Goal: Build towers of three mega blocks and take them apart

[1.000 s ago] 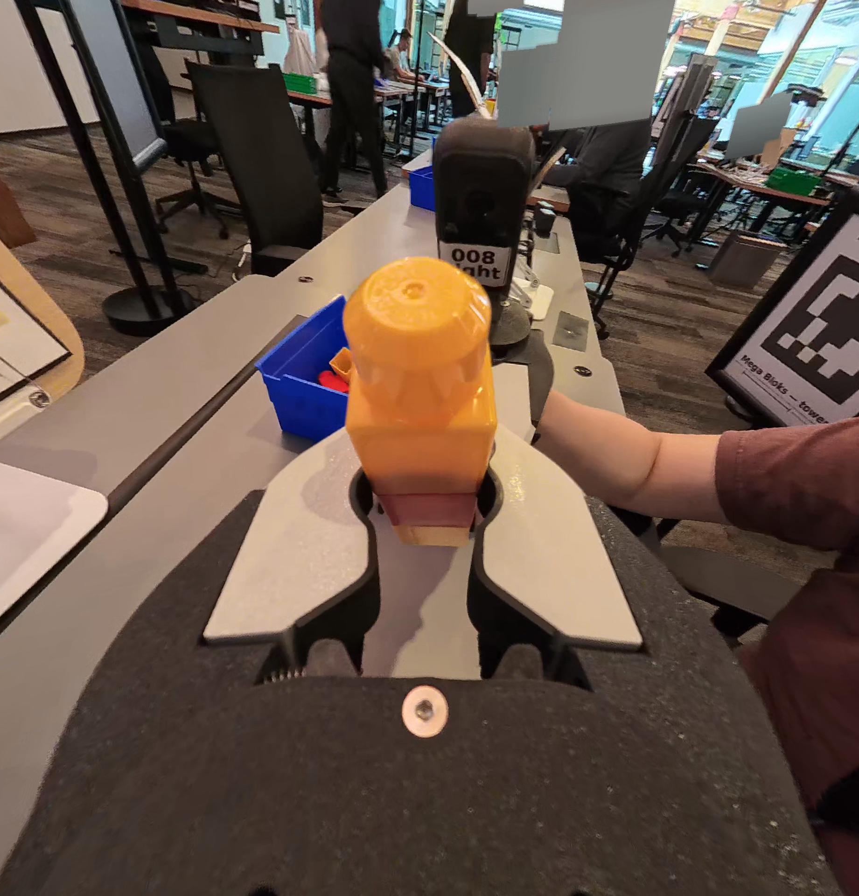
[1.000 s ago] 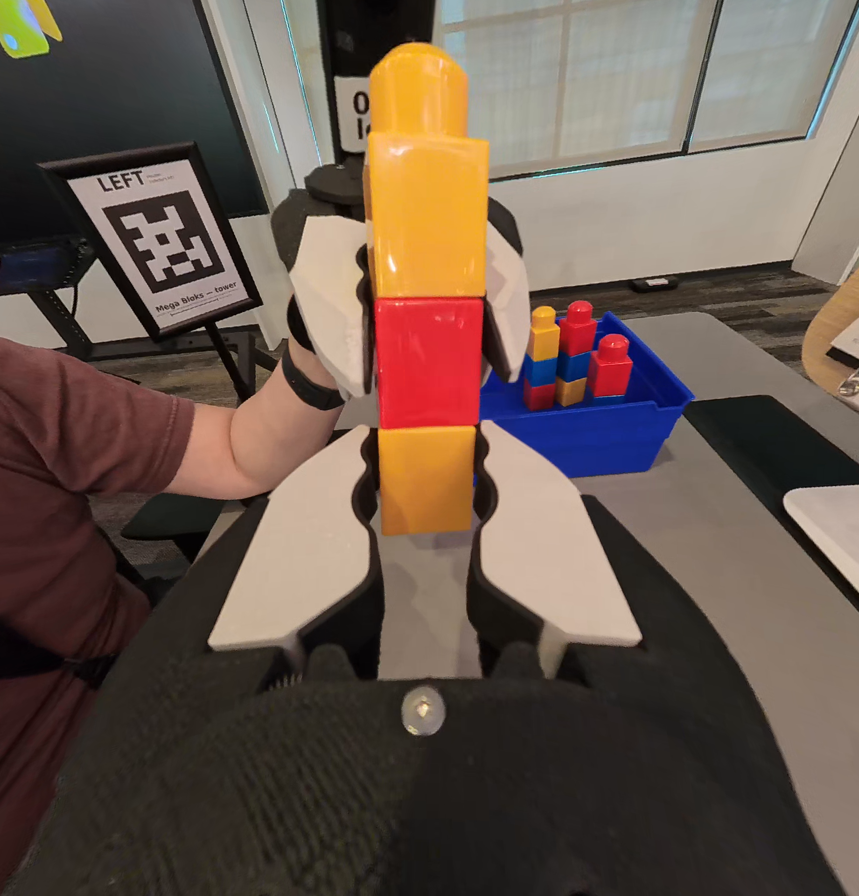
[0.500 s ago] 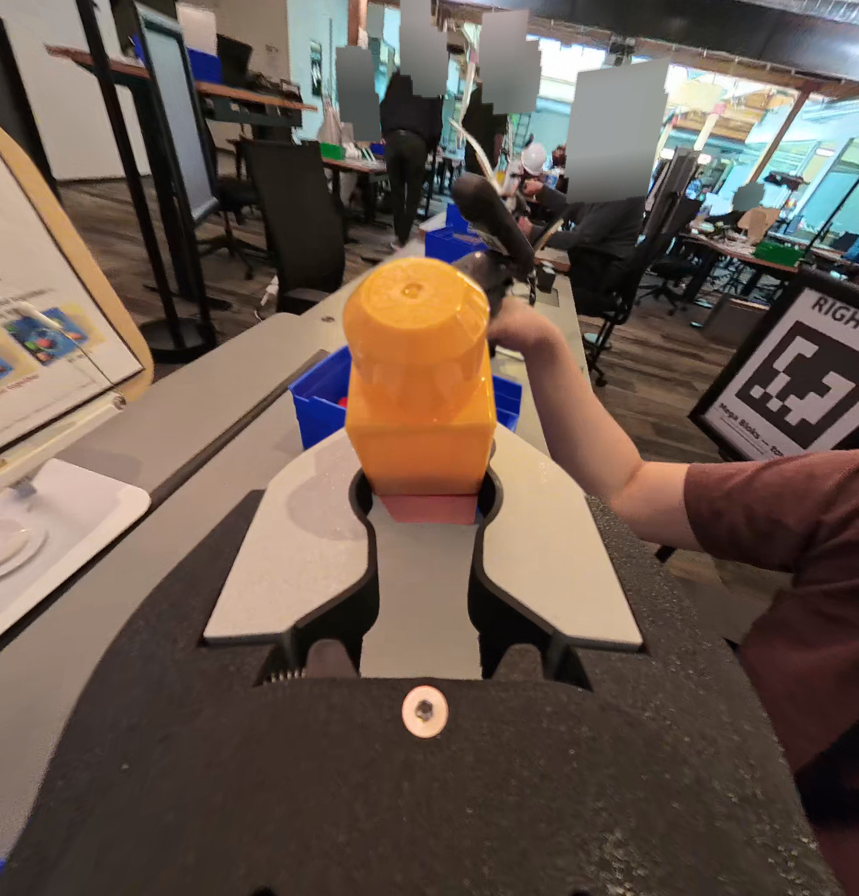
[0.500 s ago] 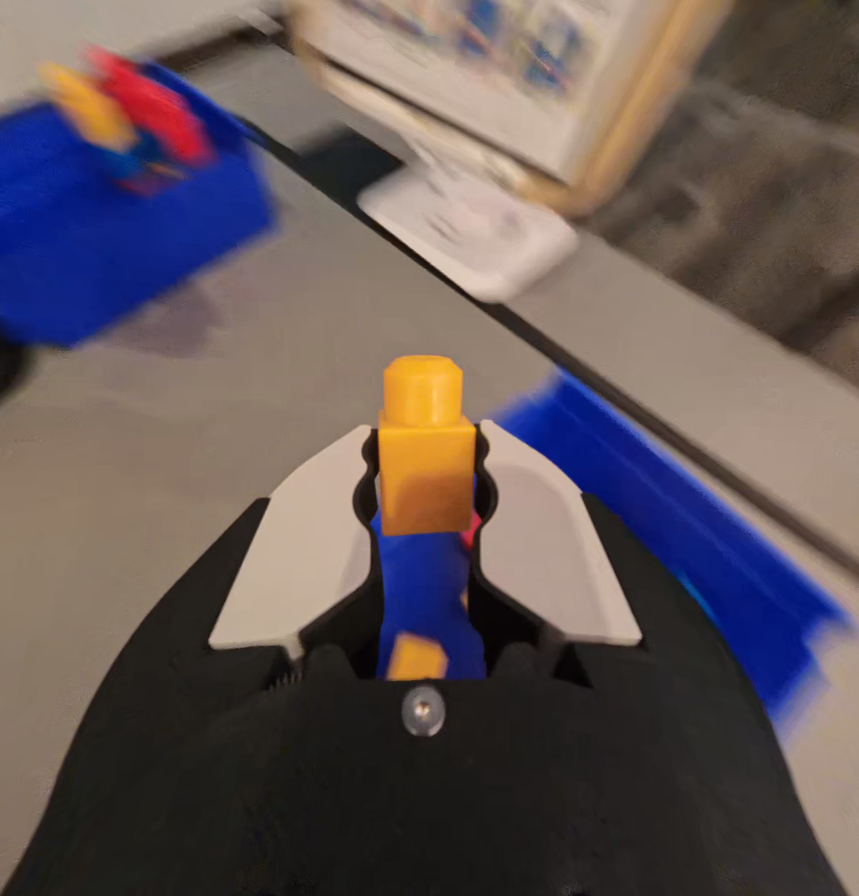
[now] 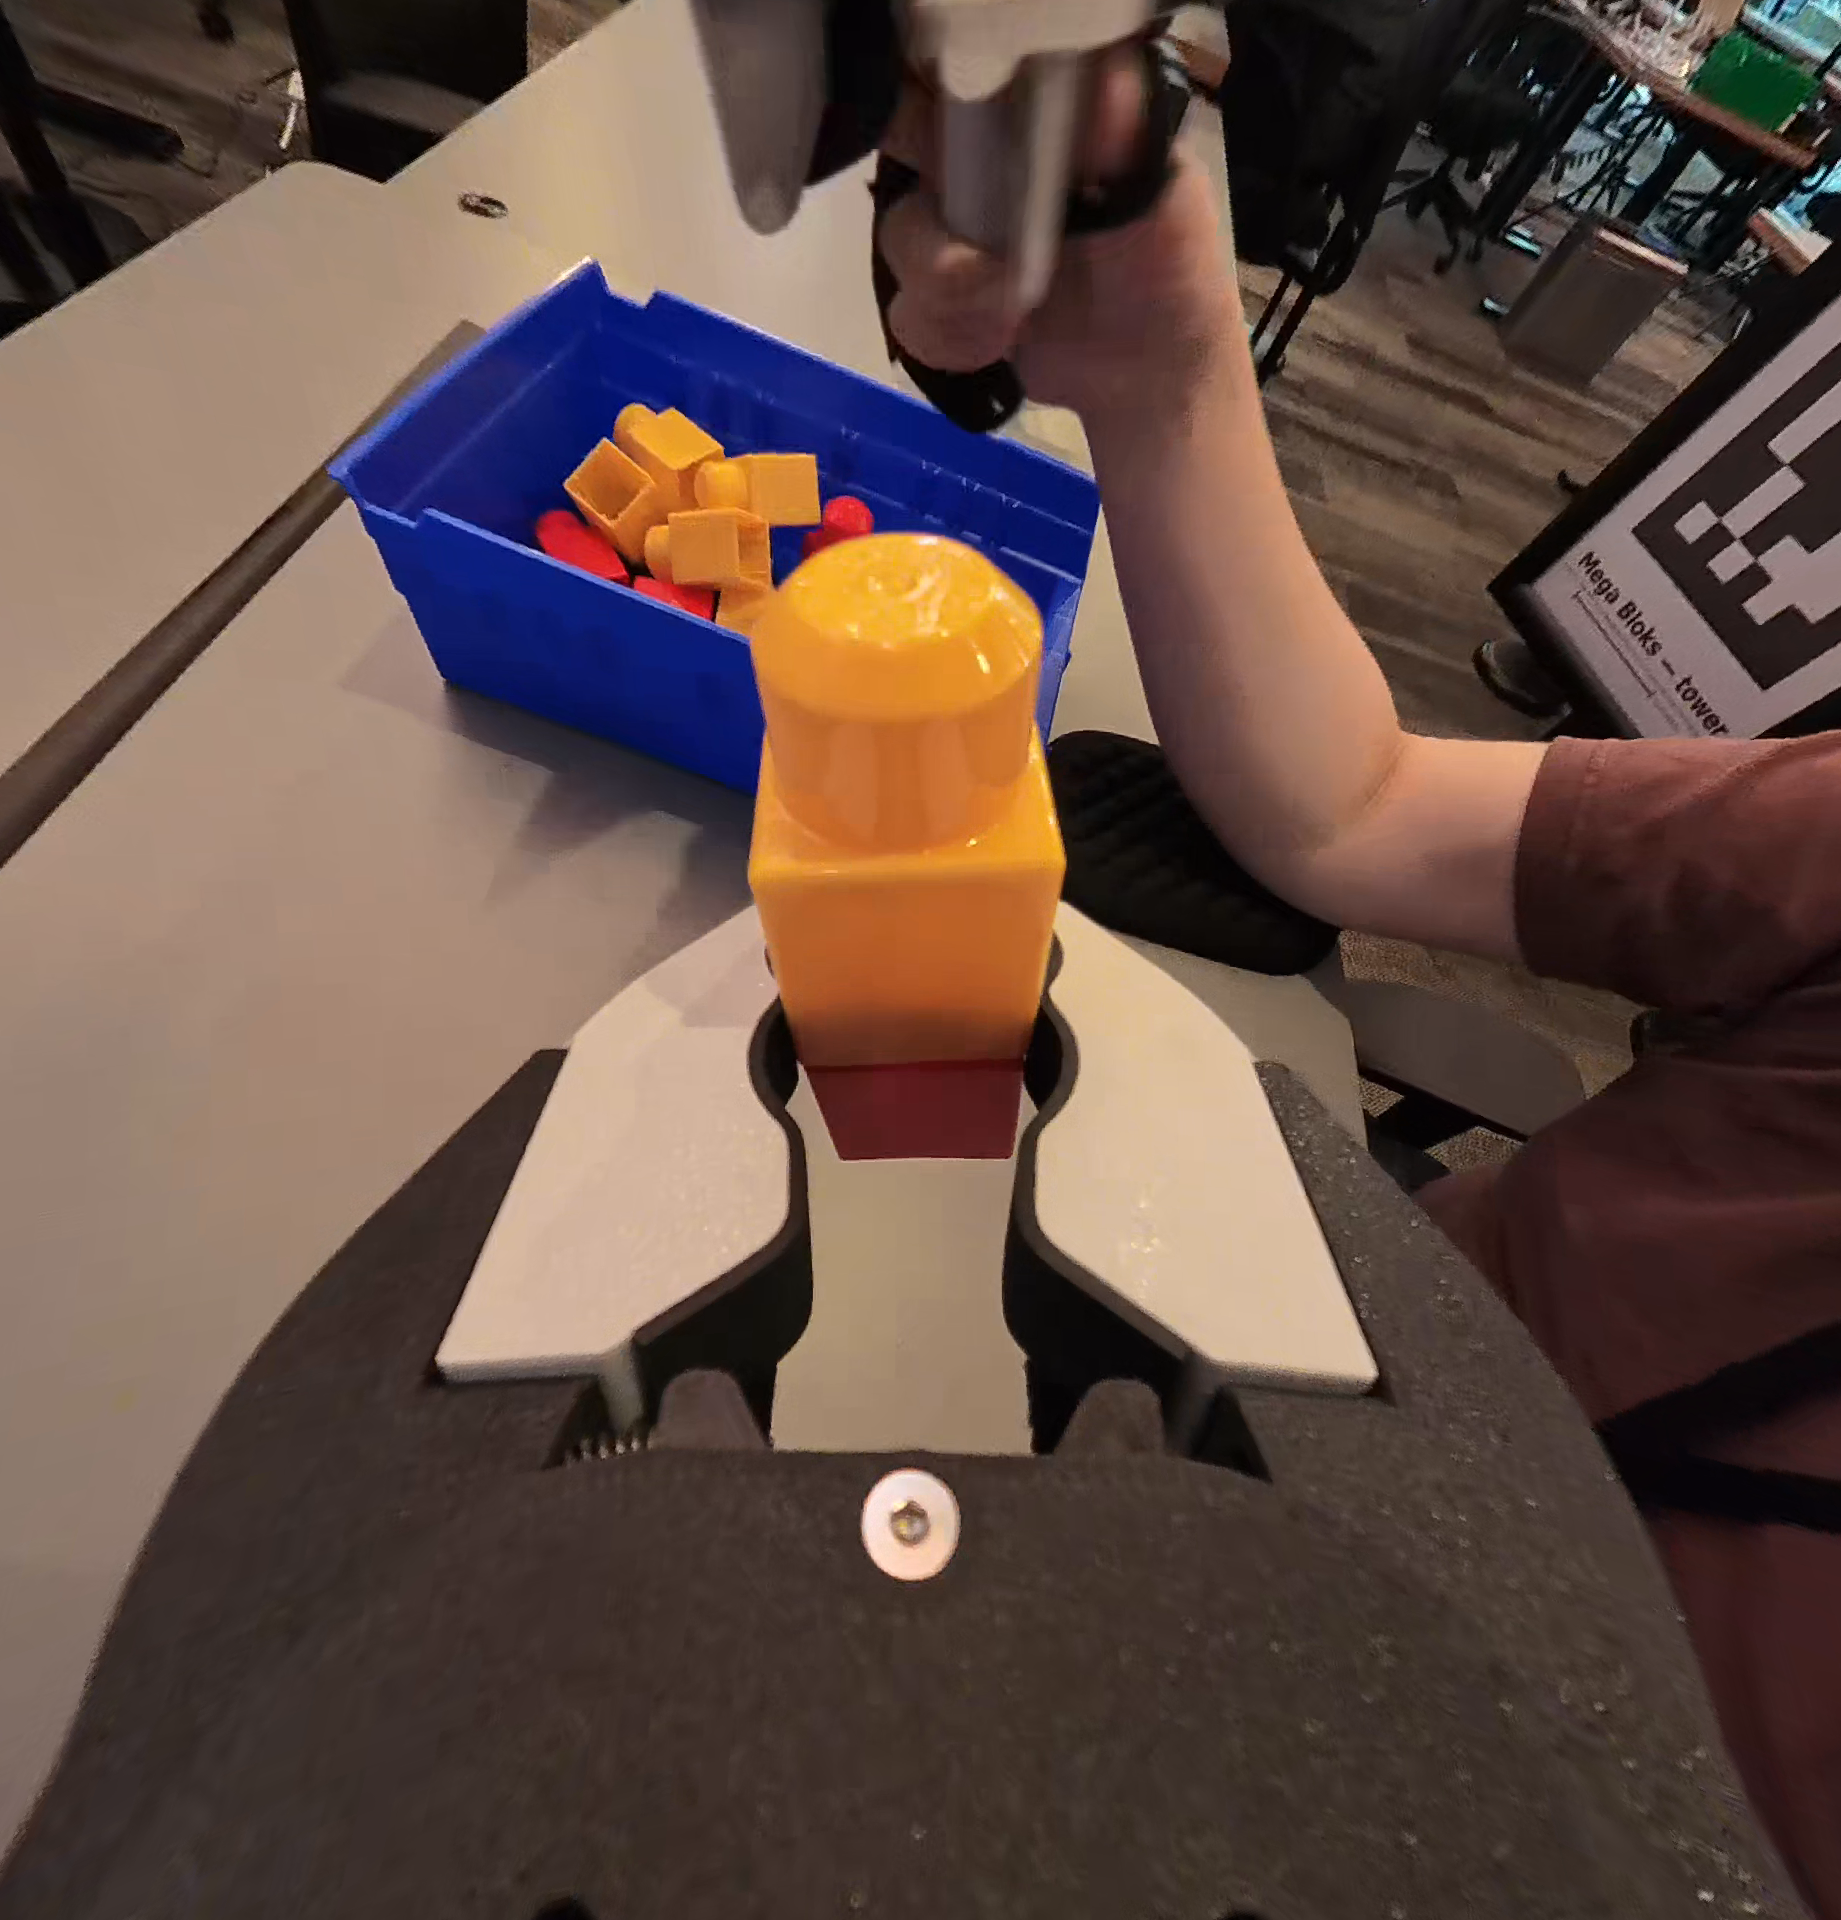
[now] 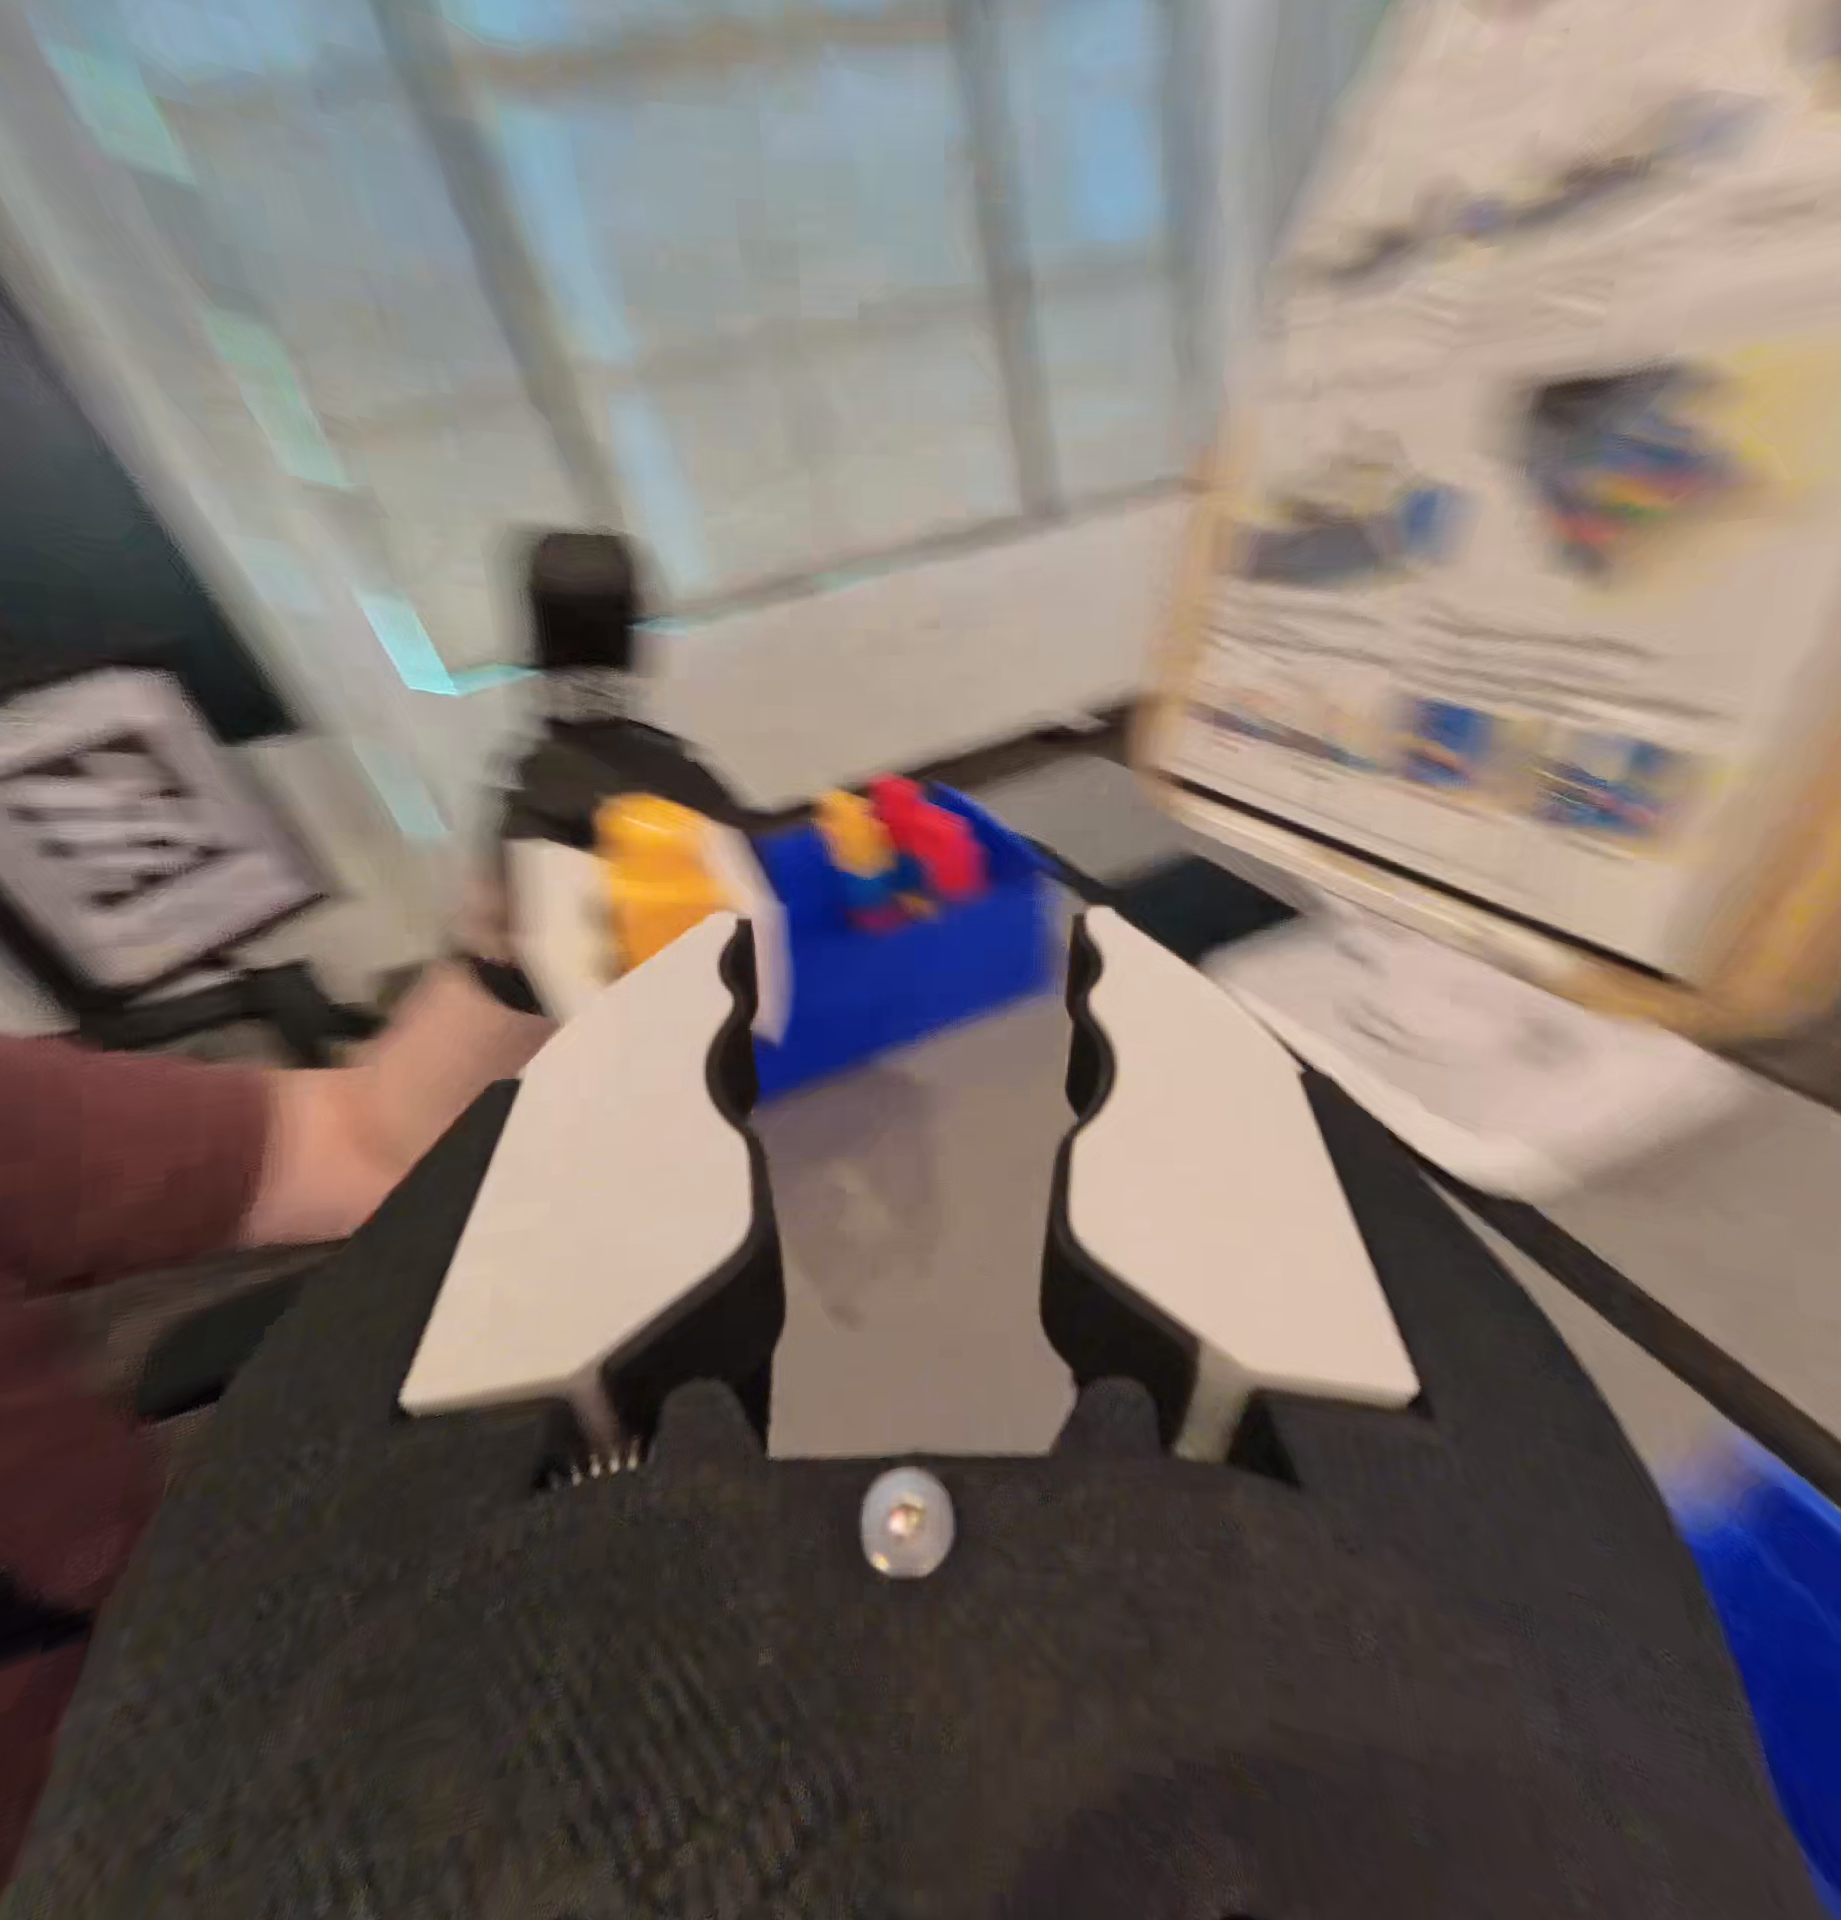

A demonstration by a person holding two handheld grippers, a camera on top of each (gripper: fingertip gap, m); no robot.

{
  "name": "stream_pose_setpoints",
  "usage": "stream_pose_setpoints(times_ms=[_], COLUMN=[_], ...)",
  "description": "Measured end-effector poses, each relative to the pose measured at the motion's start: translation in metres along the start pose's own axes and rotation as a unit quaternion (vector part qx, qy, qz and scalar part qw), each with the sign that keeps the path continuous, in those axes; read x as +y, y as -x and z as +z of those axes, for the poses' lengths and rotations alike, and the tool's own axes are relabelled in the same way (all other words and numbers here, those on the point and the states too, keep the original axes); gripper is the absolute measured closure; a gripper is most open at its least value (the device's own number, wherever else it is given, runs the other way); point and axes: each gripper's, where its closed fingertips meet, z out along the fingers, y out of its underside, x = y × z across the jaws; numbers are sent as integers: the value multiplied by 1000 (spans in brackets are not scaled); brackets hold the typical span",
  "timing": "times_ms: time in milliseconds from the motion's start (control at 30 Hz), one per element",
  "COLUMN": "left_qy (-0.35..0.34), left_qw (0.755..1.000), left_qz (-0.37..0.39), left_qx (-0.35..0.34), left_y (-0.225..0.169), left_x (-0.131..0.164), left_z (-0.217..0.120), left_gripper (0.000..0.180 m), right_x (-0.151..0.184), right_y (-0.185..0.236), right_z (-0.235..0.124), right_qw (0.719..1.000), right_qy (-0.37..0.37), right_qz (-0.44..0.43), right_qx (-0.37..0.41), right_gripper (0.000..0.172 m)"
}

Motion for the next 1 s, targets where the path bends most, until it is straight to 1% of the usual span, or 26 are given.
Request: stream_pose_setpoints(times_ms=[33, 67, 133, 200, 233, 267, 300, 333, 367, 433, 467, 533, 633, 667, 700, 733, 767, 800, 833, 867, 900, 933, 967, 1000], left_qy=[1, 2, 5, 10, 13, 15, 12, 4, -8, -26, -22, -11, -32, -29, 3, 38, 56, 60, 56, 49, 37, 27, 22, 21], left_qw=[1000, 1000, 1000, 1000, 1000, 1000, 999, 999, 999, 999, 999, 999, 998, 998, 999, 999, 998, 998, 998, 997, 997, 997, 996, 994], left_qz=[0, -2, -6, -5, -3, 0, 2, 4, 4, -11, -19, -22, -33, -39, -34, -21, -8, -1, -1, -9, -18, -28, -38, -48], left_qx=[2, 6, 11, 17, 20, 24, 30, 33, 34, 36, 39, 45, 43, 40, 36, 29, 22, 27, 41, 57, 63, 70, 83, 98], left_y=[-1, -2, -4, -6, -8, -10, -12, -14, -14, -11, -9, -6, -1, 1, 3, 3, 3, -1, -7, -12, -14, -14, -16, -18], left_x=[1, 1, 2, 3, 4, 4, 3, 1, -3, -7, -5, 0, -5, -4, 6, 18, 24, 25, 23, 21, 17, 14, 12, 13], left_z=[1, 1, 1, 1, 2, 3, 4, 4, 5, 6, 8, 14, 20, 23, 28, 33, 38, 42, 44, 45, 45, 44, 42, 41], left_gripper=[140, 140, 140, 139, 140, 139, 139, 139, 136, 117, 121, 139, 140, 140, 140, 140, 140, 140, 140, 140, 140, 140, 140, 140], right_x=[-2, 5, 32, 53, 60, 65, 68, 67, 64, 59, 55, 47, 47, 42, 26, 8, -9, -18, -17, -9, 3, 21, 42, 66], right_y=[30, 50, 70, 74, 79, 84, 89, 92, 91, 81, 78, 77, 68, 63, 55, 45, 33, 20, 7, -10, -33, -59, -85, -105], right_z=[19, 36, 66, 88, 95, 99, 102, 102, 103, 102, 100, 96, 92, 91, 85, 71, 52, 31, 11, -7, -26, -47, -71, -96], right_qw=[998, 995, 990, 987, 985, 982, 979, 976, 977, 983, 985, 984, 986, 988, 991, 988, 982, 977, 978, 983, 989, 990, 979, 959], right_qy=[-6, 14, 76, 110, 118, 123, 123, 117, 104, 89, 79, 61, 64, 51, 6, -44, -89, -111, -101, -71, -34, 14, 75, 146], right_qz=[2, 0, -21, -35, -31, -22, -12, 1, 7, 4, 9, 31, 37, 42, 60, 91, 120, 139, 149, 152, 142, 119, 96, 81], right_qx=[-63, -100, -118, -111, -125, -144, -164, -184, -186, -159, -155, -164, -147, -136, -122, -116, -116, -116, -109, -78, -13, 74, 162, 231], right_gripper=[113, 111, 106, 103, 104, 112, 129, 134, 135, 135, 135, 135, 135, 134, 135, 135, 135, 135, 135, 135, 135, 135, 135, 135])
